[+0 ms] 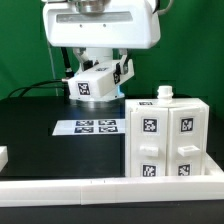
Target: Assemble cabinet
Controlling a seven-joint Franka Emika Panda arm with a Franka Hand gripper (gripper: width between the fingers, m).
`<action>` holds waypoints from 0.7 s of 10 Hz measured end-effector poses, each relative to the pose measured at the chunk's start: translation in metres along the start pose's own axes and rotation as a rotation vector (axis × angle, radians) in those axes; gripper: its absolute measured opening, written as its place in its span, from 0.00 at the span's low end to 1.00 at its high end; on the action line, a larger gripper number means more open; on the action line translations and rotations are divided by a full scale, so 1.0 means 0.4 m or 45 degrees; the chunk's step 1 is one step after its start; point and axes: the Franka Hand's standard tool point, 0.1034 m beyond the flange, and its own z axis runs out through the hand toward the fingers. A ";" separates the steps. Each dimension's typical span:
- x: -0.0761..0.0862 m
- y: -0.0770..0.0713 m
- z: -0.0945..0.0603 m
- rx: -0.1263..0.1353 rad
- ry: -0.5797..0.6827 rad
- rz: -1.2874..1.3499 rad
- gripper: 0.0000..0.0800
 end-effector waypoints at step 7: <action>0.037 -0.048 -0.039 -0.123 0.006 -0.361 0.70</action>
Offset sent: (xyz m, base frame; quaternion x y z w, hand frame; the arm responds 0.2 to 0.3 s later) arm 0.0272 0.0082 0.0207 -0.0370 -0.0749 -0.0922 0.9922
